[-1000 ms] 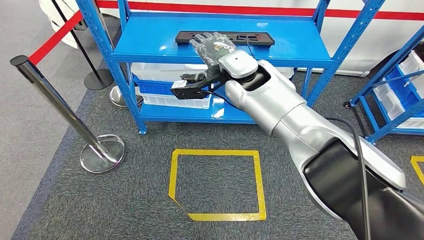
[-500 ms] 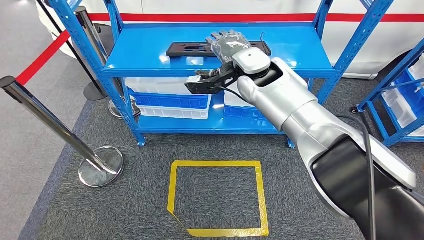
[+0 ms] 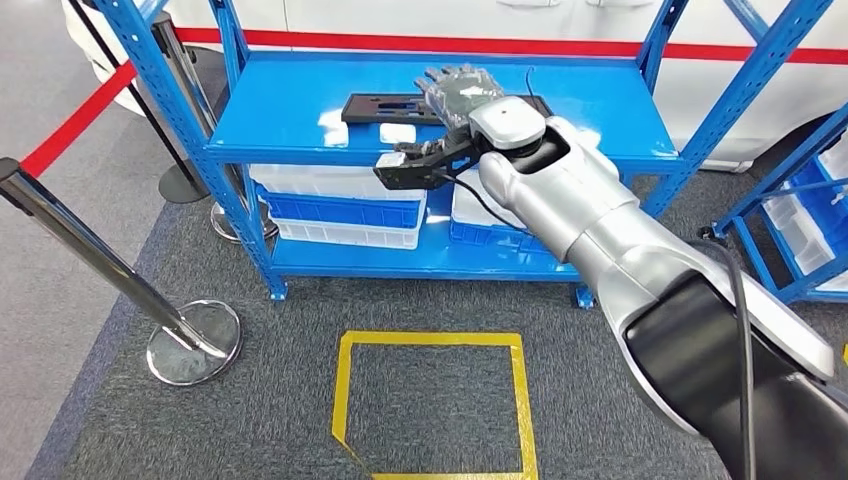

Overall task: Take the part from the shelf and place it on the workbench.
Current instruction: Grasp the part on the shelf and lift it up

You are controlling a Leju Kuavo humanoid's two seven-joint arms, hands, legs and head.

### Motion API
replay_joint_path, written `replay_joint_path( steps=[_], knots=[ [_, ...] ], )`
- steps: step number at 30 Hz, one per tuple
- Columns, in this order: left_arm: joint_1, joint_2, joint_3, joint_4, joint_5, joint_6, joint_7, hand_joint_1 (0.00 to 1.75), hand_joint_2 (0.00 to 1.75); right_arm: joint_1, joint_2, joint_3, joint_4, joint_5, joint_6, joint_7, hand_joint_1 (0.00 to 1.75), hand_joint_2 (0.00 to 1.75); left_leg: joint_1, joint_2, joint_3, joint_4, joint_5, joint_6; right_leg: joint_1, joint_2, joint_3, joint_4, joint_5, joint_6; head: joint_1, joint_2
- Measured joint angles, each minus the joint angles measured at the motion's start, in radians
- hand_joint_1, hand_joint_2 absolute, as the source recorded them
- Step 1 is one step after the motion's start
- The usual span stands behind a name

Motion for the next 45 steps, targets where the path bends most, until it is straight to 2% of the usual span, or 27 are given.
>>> replay_joint_path(
  steps=[2,3,4,6,7,9,10,13,15,17,18,19,20,21,23,24,26,29,31,33,34,35,36,38,40,43,45],
  knots=[
    [-0.002,0.000,0.000,0.000,0.001,-0.001,-0.002,0.00,0.00,0.005,-0.002,0.000,0.002,0.000,0.001,-0.001,0.00,0.00,0.000,0.000,0.003,0.001,-0.008,0.002,-0.006,-0.001,-0.062,0.099,-0.024,0.005,0.000,0.000],
    [-0.002,0.001,0.001,0.000,0.002,-0.001,-0.004,0.00,0.00,0.008,-0.003,0.000,0.003,0.001,0.001,-0.002,0.00,0.00,0.000,-0.001,0.006,0.003,-0.012,0.001,-0.008,-0.002,-0.071,0.103,-0.010,0.007,0.000,0.000],
    [-0.002,0.001,0.001,0.000,0.003,-0.002,-0.005,0.00,0.00,0.009,-0.004,0.000,0.005,0.002,0.002,-0.004,0.00,0.00,0.000,-0.002,0.011,0.005,-0.017,0.000,-0.011,-0.003,-0.065,0.078,0.019,0.007,0.000,0.000],
    [-0.001,0.001,0.002,0.000,0.004,-0.001,-0.007,0.00,0.00,0.009,-0.006,0.000,0.006,0.006,0.002,-0.007,0.00,0.00,0.000,-0.003,0.023,0.012,-0.030,-0.005,-0.013,-0.003,-0.016,-0.047,0.102,0.004,0.000,0.000],
    [0.000,0.000,0.002,0.000,0.004,-0.001,-0.006,0.00,0.00,0.007,-0.007,0.000,0.007,0.008,0.003,-0.009,0.00,0.00,-0.001,-0.004,0.027,0.015,-0.037,-0.009,-0.011,-0.004,0.011,-0.111,0.129,0.000,0.000,0.000],
    [-0.001,0.000,0.002,0.000,0.004,0.001,-0.002,0.00,0.00,0.007,-0.008,0.000,0.008,0.011,0.004,-0.015,0.00,0.00,-0.003,-0.004,0.029,0.018,-0.044,-0.019,-0.005,-0.003,0.041,-0.174,0.138,-0.007,0.000,0.000],
    [-0.002,0.000,0.002,0.000,0.004,0.001,-0.001,0.00,0.00,0.007,-0.007,0.000,0.008,0.012,0.005,-0.017,0.00,0.00,-0.003,-0.004,0.029,0.018,-0.045,-0.025,-0.001,-0.003,0.045,-0.178,0.133,-0.010,-0.001,0.000],
    [-0.004,0.001,0.002,0.000,0.004,0.002,0.001,0.00,0.00,0.006,-0.007,0.000,0.008,0.012,0.005,-0.018,0.00,0.00,-0.001,-0.002,0.025,0.039,-0.063,-0.039,-0.008,-0.003,0.063,-0.192,0.131,-0.026,-0.001,0.000],
    [-0.003,0.002,0.002,0.000,0.003,0.002,0.002,0.00,0.00,0.006,-0.005,0.000,0.008,0.012,0.006,-0.018,0.00,0.00,0.000,0.000,-0.020,0.138,-0.105,-0.045,-0.011,-0.005,0.080,-0.199,0.125,-0.037,-0.002,0.000],
    [-0.003,0.002,0.002,0.000,0.003,0.003,0.002,0.00,0.00,0.009,-0.004,0.000,0.009,0.012,0.006,-0.018,0.00,0.00,0.000,0.000,-0.097,0.274,-0.149,-0.049,-0.009,-0.005,0.092,-0.198,0.114,-0.042,-0.002,0.000],
    [-0.003,0.002,0.002,0.000,0.003,0.003,0.002,0.00,0.00,0.011,-0.003,0.000,0.009,0.012,0.007,-0.019,0.00,0.00,0.000,0.000,-0.125,0.317,-0.157,-0.050,-0.008,-0.005,0.098,-0.198,0.109,-0.042,-0.002,0.000],
    [-0.002,0.002,0.002,0.000,0.003,0.004,0.002,0.00,0.00,0.013,-0.003,0.000,0.009,0.012,0.007,-0.019,0.00,0.00,0.000,0.000,-0.141,0.332,-0.151,-0.050,-0.007,-0.005,0.103,-0.197,0.103,-0.042,-0.002,0.000],
    [-0.001,0.002,0.002,0.000,0.003,0.004,0.002,0.00,0.00,0.014,-0.002,0.000,0.009,0.012,0.007,-0.019,0.00,0.00,0.000,0.000,-0.138,0.311,-0.126,-0.049,-0.007,-0.005,0.110,-0.196,0.097,-0.041,-0.002,0.000],
    [0.000,0.003,0.002,0.000,0.003,0.004,0.002,0.00,0.00,0.014,-0.002,0.000,0.009,0.012,0.007,-0.019,0.00,0.00,0.000,0.000,-0.120,0.259,-0.086,-0.047,-0.006,-0.005,0.120,-0.195,0.088,-0.040,-0.002,0.000],
    [0.002,0.004,0.002,0.000,0.003,0.004,0.002,0.00,0.00,0.013,-0.001,0.000,0.009,0.013,0.008,-0.020,0.00,0.00,-0.003,0.001,-0.060,0.117,-0.007,-0.038,-0.004,-0.005,0.141,-0.193,0.066,-0.034,-0.002,0.000],
    [0.002,0.004,0.002,0.000,0.003,0.004,0.002,0.00,0.00,0.012,0.000,0.000,0.010,0.013,0.009,-0.021,0.00,0.00,-0.006,0.002,-0.033,0.064,0.008,-0.032,-0.003,-0.004,0.148,-0.192,0.057,-0.029,-0.002,0.000],
    [0.001,0.004,0.002,0.000,0.002,0.003,0.002,0.00,0.00,0.013,0.001,0.000,0.010,0.014,0.012,-0.025,0.00,0.00,-0.011,0.002,-0.012,0.031,-0.005,-0.021,0.001,-0.004,0.153,-0.194,0.050,-0.018,-0.002,0.000],
    [0.000,0.004,0.002,0.000,-0.004,0.001,0.002,0.00,0.00,0.015,0.003,0.000,0.009,0.016,0.013,-0.027,0.00,0.00,-0.006,0.001,0.009,0.014,-0.018,-0.004,-0.001,-0.006,0.149,-0.163,0.049,-0.007,-0.001,0.000],
    [0.001,0.004,0.002,0.000,-0.009,0.001,0.002,0.00,0.00,0.018,0.000,0.000,0.008,0.018,0.015,-0.028,0.00,0.00,-0.003,0.000,0.029,0.007,-0.029,0.005,-0.005,-0.006,0.096,-0.071,0.023,0.001,-0.001,0.000],
    [0.002,0.004,0.002,0.000,-0.013,0.001,0.002,0.00,0.00,0.028,-0.005,0.000,0.008,0.018,0.020,-0.031,0.00,0.00,-0.003,-0.001,0.043,0.007,-0.044,0.009,-0.009,-0.006,0.008,0.049,-0.022,0.010,0.000,0.000],
    [0.002,0.004,0.002,0.000,-0.014,0.002,0.002,0.00,0.00,0.036,-0.007,0.000,0.008,0.018,0.022,-0.033,0.00,0.00,-0.003,-0.002,0.051,0.008,-0.052,0.009,-0.011,-0.006,-0.025,0.080,-0.030,0.013,-0.001,0.000],
    [0.002,0.004,0.002,0.000,-0.016,0.002,0.002,0.00,0.00,0.042,-0.008,0.000,0.008,0.017,0.024,-0.035,0.00,0.00,-0.003,-0.003,0.061,0.009,-0.060,0.008,-0.013,-0.006,-0.045,0.082,-0.018,0.015,0.000,0.000],
    [0.003,0.005,0.003,0.000,-0.017,0.002,0.002,0.00,0.00,0.046,-0.010,0.000,0.007,0.016,0.026,-0.037,0.00,0.00,-0.003,-0.005,0.073,0.009,-0.070,0.006,-0.014,-0.006,-0.046,0.048,0.018,0.014,0.000,0.000],
    [0.006,0.004,0.003,0.000,-0.020,0.003,0.003,0.00,0.00,0.048,-0.013,0.000,0.006,0.015,0.030,-0.041,0.00,0.00,-0.003,-0.007,0.101,0.010,-0.089,0.001,-0.013,-0.007,-0.019,-0.078,0.122,0.007,-0.001,0.000],
    [0.005,0.004,0.003,0.000,-0.029,0.006,0.004,0.00,0.00,0.049,-0.015,0.000,0.003,0.013,0.034,-0.047,0.00,0.00,-0.002,-0.007,0.113,0.009,-0.104,-0.010,-0.004,-0.008,0.002,-0.167,0.167,-0.005,0.000,0.000],
    [0.001,0.004,0.002,0.001,-0.037,0.004,0.001,0.00,0.00,0.054,-0.012,0.001,-0.009,0.009,0.037,-0.055,0.00,0.00,-0.003,-0.004,0.120,0.020,-0.113,-0.030,0.000,-0.006,0.018,-0.185,0.168,-0.024,0.000,0.000],
    [0.001,0.005,0.002,0.001,-0.036,-0.002,-0.002,0.00,0.00,0.051,-0.010,0.002,-0.015,0.006,0.038,-0.057,0.00,0.00,-0.001,-0.002,0.103,0.069,-0.125,-0.036,-0.005,-0.005,0.035,-0.192,0.164,-0.036,0.000,0.000]
  ],
)
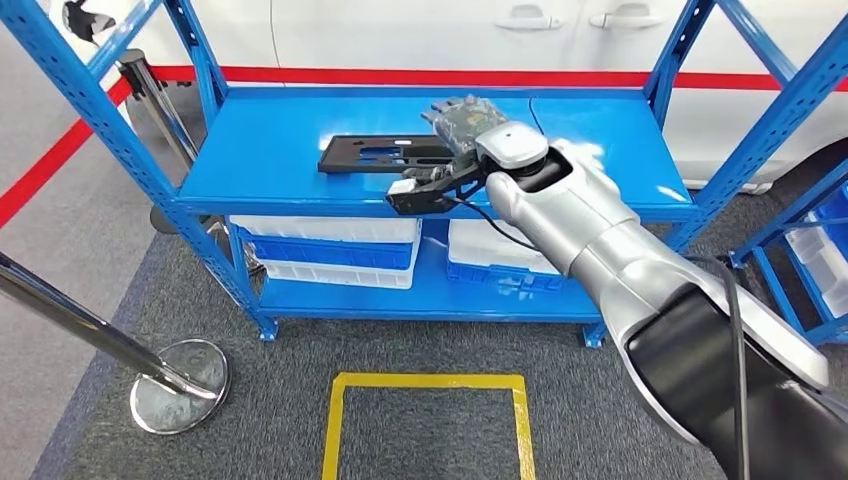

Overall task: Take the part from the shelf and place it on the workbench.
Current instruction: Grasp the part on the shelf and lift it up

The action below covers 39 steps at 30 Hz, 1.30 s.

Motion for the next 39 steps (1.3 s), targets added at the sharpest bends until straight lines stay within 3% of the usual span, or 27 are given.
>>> replay_joint_path(
  steps=[3,4,5,6,8,9,11,15,16,18,19,20,21,22,24,25,28,31,32,34,35,36,37,39],
  knots=[
    [-0.001,0.001,0.000,0.000,0.003,-0.005,-0.002,0.00,0.00,-0.002,0.005,0.000,-0.004,-0.008,0.004,-0.004,0.00,0.00,0.002,0.001,-0.105,0.174,-0.063,-0.007,0.000,0.000,0.016,-0.003,-0.012,-0.011,-0.002,0.000],
    [-0.001,0.002,0.000,0.000,0.004,-0.004,-0.002,0.00,0.00,0.000,0.006,0.000,-0.005,-0.011,0.005,-0.005,0.00,0.00,0.002,0.001,-0.140,0.215,-0.076,-0.009,0.002,0.001,0.022,-0.003,-0.018,-0.013,-0.001,0.000],
    [-0.001,0.003,0.000,0.000,0.004,-0.004,-0.002,0.00,0.00,0.001,0.006,0.001,-0.005,-0.012,0.006,-0.006,0.00,0.00,0.002,0.001,-0.160,0.226,-0.070,-0.011,0.003,0.001,0.028,-0.001,-0.024,-0.013,-0.001,0.000],
    [0.000,0.004,0.000,0.000,0.003,-0.004,-0.002,0.00,0.00,0.003,0.006,0.001,-0.006,-0.014,0.006,-0.007,0.00,0.00,0.002,0.001,-0.161,0.198,-0.041,-0.011,0.003,0.001,0.035,0.001,-0.031,-0.012,-0.001,0.000],
    [0.003,0.006,0.000,0.000,0.001,-0.003,-0.001,0.00,0.00,0.003,0.006,0.001,-0.009,-0.015,0.006,-0.007,0.00,0.00,0.002,0.001,-0.122,0.068,0.048,-0.006,0.003,0.001,0.051,0.004,-0.045,-0.009,-0.001,0.000],
    [0.004,0.006,0.000,0.000,0.001,-0.003,-0.001,0.00,0.00,0.003,0.006,0.001,-0.010,-0.015,0.007,-0.008,0.00,0.00,-0.001,0.002,-0.103,0.007,0.070,-0.003,0.004,0.001,0.056,0.006,-0.051,-0.006,-0.001,0.000],
    [0.001,0.008,0.000,0.000,0.001,-0.003,0.000,0.00,0.00,0.003,0.006,0.001,-0.011,-0.015,0.008,-0.009,0.00,0.00,-0.006,0.003,-0.084,-0.044,0.079,0.007,0.006,0.002,0.057,0.007,-0.059,0.005,-0.001,0.000],
    [0.002,0.008,0.000,0.000,0.000,-0.003,0.001,0.00,0.00,0.000,0.006,0.002,-0.017,-0.015,0.008,-0.009,0.00,0.00,0.000,0.003,-0.068,-0.057,0.089,0.027,0.008,0.001,0.049,0.034,-0.085,0.026,0.000,0.000],
    [0.002,0.007,0.000,0.000,-0.001,-0.003,0.001,0.00,0.00,-0.002,0.006,0.002,-0.019,-0.016,0.008,-0.010,0.00,0.00,0.003,0.003,-0.063,-0.061,0.089,0.032,0.007,0.001,0.029,0.075,-0.105,0.030,0.001,0.000],
    [0.001,0.007,0.000,0.000,-0.002,-0.003,0.001,0.00,0.00,-0.001,0.004,0.002,-0.019,-0.019,0.010,-0.013,0.00,0.00,0.002,0.003,-0.058,-0.061,0.084,0.038,0.002,0.001,-0.046,0.203,-0.151,0.038,0.001,0.000],
    [0.001,0.008,0.000,0.000,-0.003,-0.004,0.001,0.00,0.00,0.003,0.004,0.003,-0.019,-0.021,0.011,-0.017,0.00,0.00,0.002,0.003,-0.056,-0.061,0.080,0.039,-0.001,0.001,-0.085,0.259,-0.161,0.040,0.001,0.000],
    [0.001,0.008,0.000,0.000,-0.004,-0.004,0.000,0.00,0.00,0.008,0.003,0.003,-0.019,-0.024,0.013,-0.020,0.00,0.00,0.002,0.002,-0.052,-0.060,0.075,0.039,-0.004,0.001,-0.112,0.287,-0.153,0.043,0.001,0.000],
    [0.001,0.008,0.000,0.000,-0.004,-0.004,0.000,0.00,0.00,0.012,0.003,0.003,-0.019,-0.026,0.014,-0.024,0.00,0.00,0.002,0.001,-0.047,-0.058,0.068,0.038,-0.007,0.000,-0.121,0.277,-0.124,0.044,0.001,0.000],
    [0.001,0.008,0.000,0.000,-0.005,-0.006,0.000,0.00,0.00,0.014,0.004,0.004,-0.019,-0.027,0.016,-0.028,0.00,0.00,0.002,0.000,-0.039,-0.056,0.061,0.036,-0.009,0.000,-0.111,0.231,-0.079,0.043,0.001,0.000],
    [0.002,0.008,0.000,0.000,-0.007,-0.008,0.000,0.00,0.00,0.015,0.004,0.009,-0.019,-0.030,0.018,-0.037,0.00,0.00,0.001,-0.002,-0.024,-0.052,0.045,0.030,-0.008,-0.001,-0.064,0.103,-0.001,0.038,0.001,0.000],
    [0.002,0.008,0.000,0.000,-0.008,-0.009,0.000,0.00,0.00,0.015,0.006,0.014,-0.020,-0.032,0.020,-0.042,0.00,0.00,0.001,-0.002,-0.020,-0.050,0.038,0.025,-0.005,-0.002,-0.043,0.055,0.012,0.033,0.001,0.000],
    [-0.002,0.008,0.000,0.000,-0.012,-0.012,0.001,0.00,0.00,0.022,0.013,0.025,-0.025,-0.042,0.026,-0.051,0.00,0.00,0.000,-0.001,-0.018,-0.053,0.030,0.007,0.004,-0.002,-0.021,0.017,-0.003,0.022,0.001,0.000],
    [-0.004,0.009,0.000,0.000,-0.014,-0.012,0.001,0.00,0.00,0.025,0.019,0.036,-0.030,-0.057,0.027,-0.052,0.00,0.00,0.002,0.002,-0.028,-0.019,0.007,-0.007,-0.004,0.000,0.000,0.001,-0.007,0.007,0.001,0.000],
    [-0.004,0.009,0.000,0.000,-0.015,-0.013,0.001,0.00,0.00,0.026,0.022,0.040,-0.030,-0.060,0.027,-0.053,0.00,0.00,0.002,0.003,-0.053,0.030,-0.013,-0.011,-0.007,-0.001,0.008,-0.003,-0.010,0.001,0.001,0.000],
    [-0.004,0.009,0.000,0.000,-0.016,-0.013,0.002,0.00,0.00,0.033,0.026,0.050,-0.030,-0.066,0.028,-0.055,0.00,0.00,0.003,0.003,-0.135,0.163,-0.055,-0.016,-0.003,-0.001,0.018,-0.003,-0.020,-0.006,0.000,0.000],
    [-0.003,0.010,0.000,0.000,-0.018,-0.013,0.002,0.00,0.00,0.039,0.027,0.056,-0.030,-0.068,0.028,-0.057,0.00,0.00,0.002,0.003,-0.172,0.211,-0.060,-0.017,-0.001,-0.001,0.023,0.000,-0.027,-0.008,0.000,0.000],
    [-0.002,0.010,0.000,0.000,-0.019,-0.013,0.003,0.00,0.00,0.045,0.027,0.062,-0.030,-0.068,0.028,-0.059,0.00,0.00,0.002,0.003,-0.192,0.224,-0.045,-0.017,0.001,0.000,0.028,0.002,-0.034,-0.008,0.000,0.000],
    [0.000,0.010,0.000,0.000,-0.021,-0.013,0.003,0.00,0.00,0.050,0.028,0.067,-0.030,-0.069,0.027,-0.062,0.00,0.00,0.002,0.003,-0.191,0.196,-0.009,-0.015,0.002,0.000,0.035,0.006,-0.042,-0.008,0.000,0.000],
    [0.003,0.010,0.000,0.000,-0.023,-0.013,0.004,0.00,0.00,0.054,0.028,0.074,-0.030,-0.070,0.027,-0.063,0.00,0.00,0.001,0.003,-0.146,0.069,0.076,-0.007,0.003,0.001,0.052,0.012,-0.060,-0.005,0.000,0.000]
  ],
)
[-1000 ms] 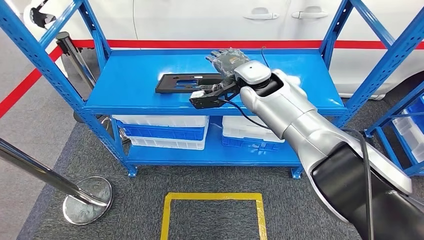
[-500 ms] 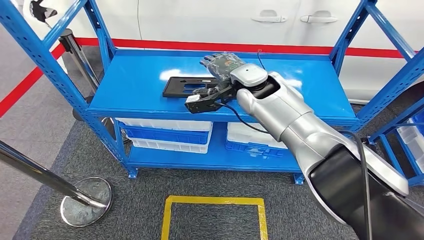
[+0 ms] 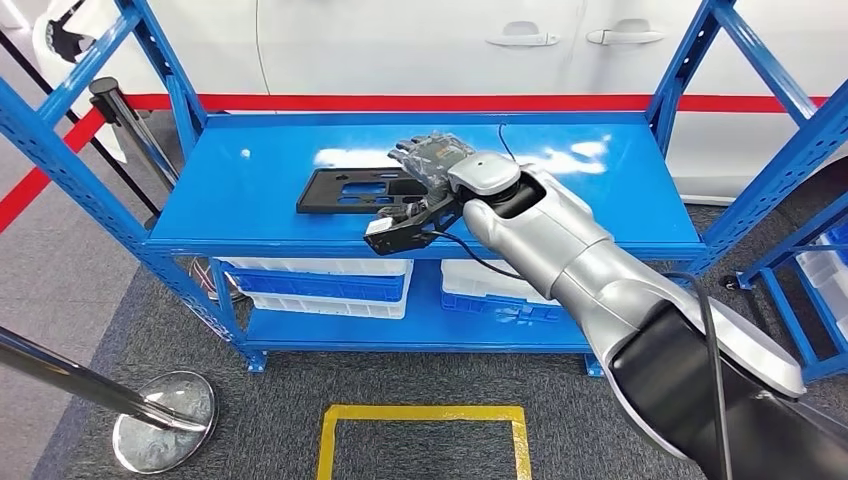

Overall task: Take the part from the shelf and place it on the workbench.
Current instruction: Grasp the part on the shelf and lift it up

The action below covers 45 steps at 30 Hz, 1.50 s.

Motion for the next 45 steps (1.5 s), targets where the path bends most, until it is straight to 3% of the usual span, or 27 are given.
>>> replay_joint_path(
  steps=[2,4,7,8,10,11,12,13,15,16,17,19,22,24,26,27,28,30,32,35,42,45],
  knots=[
    [0.000,0.000,0.000,0.000,0.000,0.000,0.000,0.00,0.00,0.000,0.000,0.004,0.000,-0.001,0.000,0.000,0.00,0.00,-0.006,0.000,0.041,-0.092,0.031,0.010,0.003,0.001,0.008,0.003,-0.012,0.008,0.000,0.000],
    [-0.003,0.001,0.000,0.000,0.000,-0.001,0.000,0.00,0.00,0.001,0.000,0.008,0.000,-0.004,-0.001,-0.001,0.00,0.00,-0.011,0.000,0.051,-0.110,0.021,0.020,0.004,0.001,0.010,0.000,-0.018,0.016,0.000,0.000],
    [-0.002,0.000,0.000,0.000,-0.001,-0.001,0.000,0.00,0.00,0.001,0.002,0.012,-0.002,-0.018,-0.001,-0.007,0.00,0.00,-0.003,0.002,0.070,-0.126,0.016,0.034,0.006,-0.002,0.002,0.024,-0.040,0.030,0.001,0.000],
    [-0.001,0.000,0.000,0.000,-0.001,-0.001,0.000,0.00,0.00,0.001,0.003,0.013,-0.002,-0.024,0.000,-0.011,0.00,0.00,0.000,0.003,0.078,-0.132,0.014,0.039,0.006,-0.003,-0.021,0.068,-0.059,0.034,0.001,0.000],
    [-0.001,0.000,0.000,0.000,-0.002,-0.002,0.000,0.00,0.00,0.007,0.003,0.015,-0.003,-0.036,0.002,-0.020,0.00,0.00,0.000,0.003,0.088,-0.133,0.005,0.045,0.000,-0.003,-0.100,0.202,-0.103,0.039,0.001,0.000],
    [-0.002,0.000,0.000,0.000,-0.003,-0.002,0.000,0.00,0.00,0.014,0.003,0.016,-0.003,-0.042,0.003,-0.023,0.00,0.00,0.000,0.002,0.092,-0.132,-0.001,0.046,-0.003,-0.003,-0.140,0.257,-0.111,0.041,0.002,0.000],
    [-0.002,0.001,0.000,0.000,-0.004,-0.002,0.000,0.00,0.00,0.021,0.003,0.018,-0.003,-0.047,0.004,-0.024,0.00,0.00,0.001,0.000,0.098,-0.131,-0.007,0.045,-0.006,-0.003,-0.166,0.281,-0.100,0.043,0.002,0.000],
    [-0.002,0.001,0.000,0.000,-0.004,-0.002,0.000,0.00,0.00,0.028,0.003,0.021,-0.003,-0.055,0.004,-0.024,0.00,0.00,0.001,-0.001,0.106,-0.129,-0.015,0.044,-0.009,-0.003,-0.173,0.266,-0.068,0.044,0.002,0.000],
    [0.000,0.000,0.000,0.000,-0.005,-0.003,0.000,0.00,0.00,0.034,0.003,0.025,-0.004,-0.070,0.003,-0.024,0.00,0.00,0.001,-0.003,0.125,-0.123,-0.034,0.038,-0.014,-0.004,-0.136,0.146,0.024,0.044,0.002,0.000],
    [-0.001,0.000,0.000,0.000,-0.006,-0.004,0.000,0.00,0.00,0.035,0.003,0.027,-0.004,-0.076,0.002,-0.024,0.00,0.00,0.000,-0.004,0.132,-0.119,-0.044,0.033,-0.013,-0.004,-0.112,0.087,0.054,0.043,0.002,0.000],
    [-0.001,0.000,0.000,0.000,-0.007,-0.004,0.000,0.00,0.00,0.037,0.005,0.029,-0.004,-0.081,0.001,-0.024,0.00,0.00,-0.001,-0.004,0.134,-0.116,-0.051,0.027,-0.011,-0.004,-0.093,0.046,0.065,0.040,0.002,0.000],
    [-0.004,0.000,0.000,0.000,-0.008,-0.005,-0.001,0.00,0.00,0.042,0.007,0.033,-0.005,-0.088,0.000,-0.024,0.00,0.00,-0.002,-0.003,0.134,-0.116,-0.058,0.015,-0.004,-0.002,-0.080,0.023,0.052,0.032,0.002,0.000],
    [-0.009,-0.001,0.000,0.000,-0.008,-0.006,-0.002,0.00,0.00,0.047,0.012,0.036,-0.006,-0.102,-0.004,-0.025,0.00,0.00,0.002,0.000,0.134,-0.098,-0.076,0.000,-0.009,0.002,-0.063,0.011,0.041,0.014,0.002,0.000],
    [-0.009,-0.003,0.000,0.000,-0.010,-0.006,-0.002,0.00,0.00,0.048,0.016,0.038,-0.006,-0.113,-0.007,-0.026,0.00,0.00,0.003,0.000,0.084,-0.002,-0.113,-0.006,-0.011,0.001,-0.047,0.005,0.032,0.002,0.001,0.000],
    [-0.009,-0.003,0.000,0.000,-0.010,-0.007,-0.002,0.00,0.00,0.057,0.018,0.042,-0.006,-0.121,-0.009,-0.027,0.00,0.00,0.003,0.000,-0.001,0.131,-0.150,-0.008,-0.007,0.001,-0.036,0.005,0.022,-0.004,0.001,0.000],
    [-0.008,-0.002,0.000,0.000,-0.010,-0.007,-0.002,0.00,0.00,0.063,0.018,0.044,-0.005,-0.124,-0.010,-0.028,0.00,0.00,0.002,0.000,-0.033,0.167,-0.148,-0.008,-0.005,0.001,-0.029,0.005,0.017,-0.005,0.001,0.000],
    [-0.007,-0.002,0.000,0.000,-0.010,-0.008,-0.001,0.00,0.00,0.067,0.018,0.047,-0.004,-0.128,-0.011,-0.029,0.00,0.00,0.002,0.000,-0.047,0.165,-0.124,-0.005,-0.003,0.002,-0.022,0.006,0.011,-0.006,0.001,0.000],
    [-0.004,-0.002,0.001,0.000,-0.008,-0.008,0.001,0.00,0.00,0.071,0.020,0.051,-0.003,-0.139,-0.013,-0.032,0.00,0.00,0.000,0.000,-0.019,0.051,-0.031,0.005,0.000,0.005,-0.004,0.006,-0.003,-0.005,0.001,0.000],
    [-0.004,-0.001,0.003,0.000,-0.003,-0.009,0.003,0.00,0.00,0.071,0.023,0.053,-0.002,-0.151,-0.016,-0.035,0.00,0.00,-0.007,0.000,0.028,-0.064,0.027,0.017,0.005,0.007,0.007,0.007,-0.016,0.001,0.001,0.000],
    [-0.009,0.001,0.007,0.000,0.000,-0.011,0.006,0.00,0.00,0.072,0.026,0.056,-0.001,-0.162,-0.017,-0.037,0.00,0.00,-0.013,-0.001,0.045,-0.103,0.022,0.026,0.006,0.007,0.006,0.007,-0.021,0.010,0.001,0.000],
    [-0.010,0.001,0.008,0.000,0.000,-0.011,0.006,0.00,0.00,0.073,0.027,0.057,-0.001,-0.164,-0.017,-0.037,0.00,0.00,-0.014,-0.002,0.044,-0.103,0.021,0.027,0.005,0.007,0.006,0.005,-0.021,0.011,0.001,0.000],
    [-0.010,0.000,0.011,0.000,0.002,-0.011,0.006,0.00,0.00,0.073,0.029,0.059,0.000,-0.172,-0.018,-0.038,0.00,0.00,-0.007,-0.001,0.057,-0.118,0.021,0.033,0.006,0.004,0.006,0.016,-0.036,0.022,0.002,0.000]
  ],
)
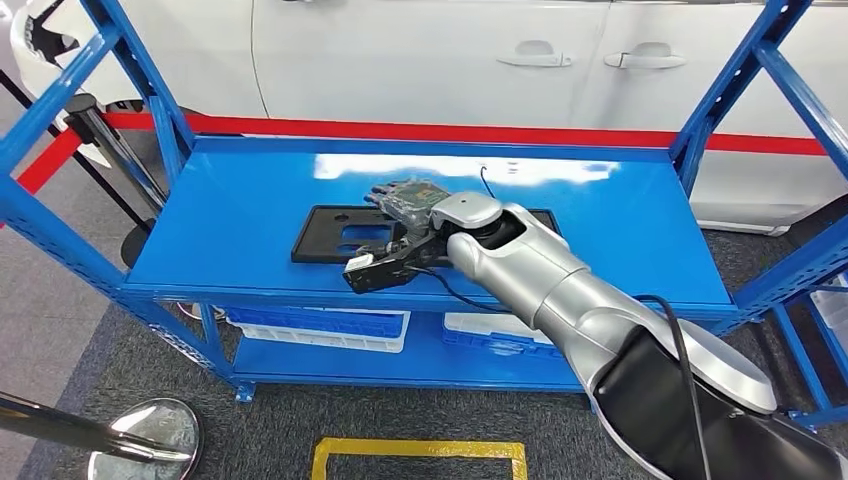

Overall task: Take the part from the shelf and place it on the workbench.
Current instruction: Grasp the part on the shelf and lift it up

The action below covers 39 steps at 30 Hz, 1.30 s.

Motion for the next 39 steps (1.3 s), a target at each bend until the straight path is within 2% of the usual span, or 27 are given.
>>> replay_joint_path(
  steps=[1,2,4,5,6,8,10,13,14,15,16,18,19,20,21,23,25,26,28,29,30,31,32,33,35,37,39],
  knots=[
    [0.000,0.000,0.002,0.000,0.002,0.000,0.000,0.00,0.00,0.002,0.001,0.001,0.001,-0.003,0.000,-0.001,0.00,0.00,0.003,0.001,0.008,-0.007,-0.002,0.005,-0.002,-0.001,-0.034,0.065,-0.030,0.007,0.001,0.000],
    [0.000,-0.001,0.005,0.000,0.004,0.000,0.001,0.00,0.00,0.006,0.001,0.002,0.002,-0.006,0.000,-0.004,0.00,0.00,0.006,0.001,0.016,-0.010,-0.006,0.009,-0.006,-0.002,-0.076,0.134,-0.047,0.015,0.001,0.000],
    [-0.001,-0.001,0.011,0.000,0.006,0.002,0.004,0.00,0.00,0.014,0.002,0.007,0.008,-0.014,0.001,-0.012,0.00,0.00,0.005,-0.001,0.023,0.002,-0.025,0.005,-0.014,-0.004,-0.110,0.134,-0.010,0.019,0.002,0.000],
    [-0.002,-0.002,0.014,0.000,0.007,0.002,0.005,0.00,0.00,0.017,0.003,0.010,0.010,-0.019,0.002,-0.016,0.00,0.00,0.004,-0.002,0.024,0.008,-0.032,-0.002,-0.015,-0.005,-0.093,0.073,0.032,0.017,0.001,0.000],
    [-0.002,-0.002,0.015,0.000,0.007,0.003,0.006,0.00,0.00,0.018,0.004,0.011,0.012,-0.023,0.002,-0.018,0.00,0.00,0.003,-0.002,0.024,0.012,-0.036,-0.009,-0.013,-0.005,-0.068,0.011,0.061,0.013,0.001,0.000],
    [-0.004,-0.001,0.017,0.000,0.007,0.004,0.006,0.00,0.00,0.020,0.006,0.011,0.015,-0.025,0.002,-0.020,0.00,0.00,0.005,-0.002,0.022,0.011,-0.037,-0.019,-0.013,-0.003,-0.065,0.003,0.062,0.004,0.001,0.000],
    [-0.004,-0.001,0.019,0.000,0.008,0.004,0.006,0.00,0.00,0.019,0.008,0.011,0.018,-0.026,0.002,-0.022,0.00,0.00,0.007,-0.001,0.012,0.041,-0.059,-0.027,-0.018,-0.004,-0.057,-0.007,0.065,-0.008,0.001,0.000],
    [-0.005,-0.001,0.020,0.000,0.008,0.005,0.006,0.00,0.00,0.019,0.012,0.014,0.022,-0.027,0.004,-0.022,0.00,0.00,0.008,0.000,-0.071,0.215,-0.138,-0.037,-0.017,-0.006,-0.050,-0.011,0.063,-0.019,0.000,0.000],
    [-0.004,0.000,0.020,0.000,0.008,0.006,0.006,0.00,0.00,0.021,0.013,0.017,0.024,-0.027,0.006,-0.022,0.00,0.00,0.009,0.000,-0.100,0.268,-0.153,-0.039,-0.016,-0.007,-0.050,-0.010,0.062,-0.020,0.000,0.000],
    [-0.003,0.000,0.021,0.000,0.008,0.008,0.006,0.00,0.00,0.023,0.013,0.020,0.027,-0.027,0.009,-0.022,0.00,0.00,0.009,0.000,-0.112,0.286,-0.148,-0.040,-0.015,-0.006,-0.049,-0.009,0.062,-0.020,0.001,0.000],
    [-0.002,0.000,0.021,0.000,0.008,0.008,0.007,0.00,0.00,0.024,0.012,0.023,0.030,-0.027,0.012,-0.022,0.00,0.00,0.009,0.000,-0.107,0.267,-0.125,-0.039,-0.015,-0.006,-0.049,-0.008,0.060,-0.020,0.000,0.000],
    [-0.001,0.001,0.021,0.000,0.007,0.010,0.009,0.00,0.00,0.025,0.011,0.026,0.038,-0.029,0.015,-0.023,0.00,0.00,0.008,0.000,-0.047,0.138,-0.057,-0.033,-0.014,-0.004,-0.047,-0.004,0.056,-0.017,0.001,0.000],
    [-0.001,0.001,0.021,0.000,0.007,0.011,0.010,0.00,0.00,0.025,0.009,0.027,0.041,-0.031,0.015,-0.025,0.00,0.00,0.007,0.000,-0.016,0.074,-0.036,-0.030,-0.013,-0.003,-0.047,-0.002,0.054,-0.014,0.001,0.000],
    [-0.002,0.002,0.021,0.000,0.007,0.012,0.011,0.00,0.00,0.025,0.007,0.027,0.045,-0.033,0.015,-0.028,0.00,0.00,0.005,-0.001,0.004,0.033,-0.026,-0.026,-0.011,-0.003,-0.048,-0.001,0.053,-0.009,0.001,0.000],
    [-0.003,0.002,0.022,0.000,0.007,0.013,0.012,0.00,0.00,0.027,0.005,0.027,0.048,-0.036,0.014,-0.031,0.00,0.00,0.002,-0.002,0.011,0.017,-0.028,-0.023,-0.010,-0.003,-0.049,-0.001,0.053,-0.005,0.001,0.000],
    [-0.004,0.002,0.022,0.000,0.007,0.014,0.012,0.00,0.00,0.030,0.002,0.028,0.054,-0.040,0.014,-0.035,0.00,0.00,0.002,-0.003,0.013,0.012,-0.025,-0.014,-0.010,-0.003,-0.048,-0.006,0.053,0.005,0.001,0.000],
    [-0.003,0.003,0.022,0.000,0.006,0.014,0.012,0.00,0.00,0.032,-0.001,0.028,0.059,-0.041,0.013,-0.036,0.00,0.00,0.005,0.000,0.019,0.001,-0.019,-0.002,-0.012,-0.003,-0.058,0.015,0.034,0.015,0.002,0.000],
    [-0.002,0.003,0.022,0.000,0.006,0.014,0.012,0.00,0.00,0.033,-0.004,0.028,0.061,-0.042,0.013,-0.036,0.00,0.00,0.007,0.001,0.021,-0.004,-0.017,0.004,-0.012,-0.003,-0.077,0.055,0.010,0.019,0.002,0.000],
    [-0.002,0.003,0.023,0.000,0.007,0.013,0.012,0.00,0.00,0.039,-0.010,0.028,0.067,-0.044,0.013,-0.037,0.00,0.00,0.006,0.002,0.022,-0.006,-0.017,0.011,-0.014,-0.005,-0.136,0.181,-0.049,0.024,0.002,0.000],
    [-0.002,0.003,0.023,0.000,0.007,0.013,0.012,0.00,0.00,0.045,-0.013,0.028,0.070,-0.045,0.013,-0.037,0.00,0.00,0.006,0.001,0.022,-0.005,-0.018,0.012,-0.014,-0.005,-0.166,0.239,-0.067,0.025,0.002,0.000],
    [-0.002,0.003,0.024,0.000,0.007,0.013,0.011,0.00,0.00,0.051,-0.015,0.028,0.072,-0.046,0.014,-0.038,0.00,0.00,0.006,0.001,0.022,-0.003,-0.019,0.013,-0.014,-0.005,-0.182,0.266,-0.068,0.026,0.002,0.000],
    [-0.002,0.003,0.025,0.000,0.007,0.013,0.011,0.00,0.00,0.056,-0.017,0.029,0.075,-0.048,0.014,-0.039,0.00,0.00,0.005,0.000,0.023,-0.001,-0.020,0.013,-0.014,-0.005,-0.181,0.258,-0.050,0.025,0.002,0.000],
    [-0.002,0.004,0.027,0.000,0.008,0.013,0.011,0.00,0.00,0.059,-0.018,0.029,0.077,-0.051,0.014,-0.040,0.00,0.00,0.005,-0.001,0.024,0.001,-0.022,0.012,-0.014,-0.005,-0.161,0.212,-0.017,0.022,0.002,0.000],
    [-0.002,0.004,0.028,0.000,0.008,0.013,0.010,0.00,0.00,0.060,-0.018,0.029,0.078,-0.053,0.014,-0.041,0.00,0.00,0.004,-0.001,0.025,0.003,-0.025,0.011,-0.013,-0.005,-0.129,0.143,0.020,0.017,0.002,0.000],
    [-0.003,0.003,0.029,0.000,0.008,0.014,0.010,0.00,0.00,0.060,-0.019,0.029,0.080,-0.055,0.014,-0.043,0.00,0.00,0.000,-0.001,0.024,0.008,-0.029,0.004,-0.008,-0.005,-0.073,0.028,0.062,0.006,0.002,0.000],
    [-0.004,0.003,0.030,0.000,0.008,0.015,0.010,0.00,0.00,0.061,-0.019,0.032,0.082,-0.055,0.014,-0.046,0.00,0.00,-0.002,-0.001,0.021,0.009,-0.030,-0.004,-0.002,-0.005,-0.058,-0.004,0.063,0.001,0.002,0.000],
    [-0.004,0.004,0.030,0.000,0.008,0.017,0.010,0.00,0.00,0.062,-0.020,0.038,0.085,-0.057,0.014,-0.048,0.00,0.00,-0.001,-0.001,0.022,0.009,-0.032,-0.014,-0.005,-0.004,-0.054,-0.012,0.067,-0.005,0.002,0.000]
  ],
)
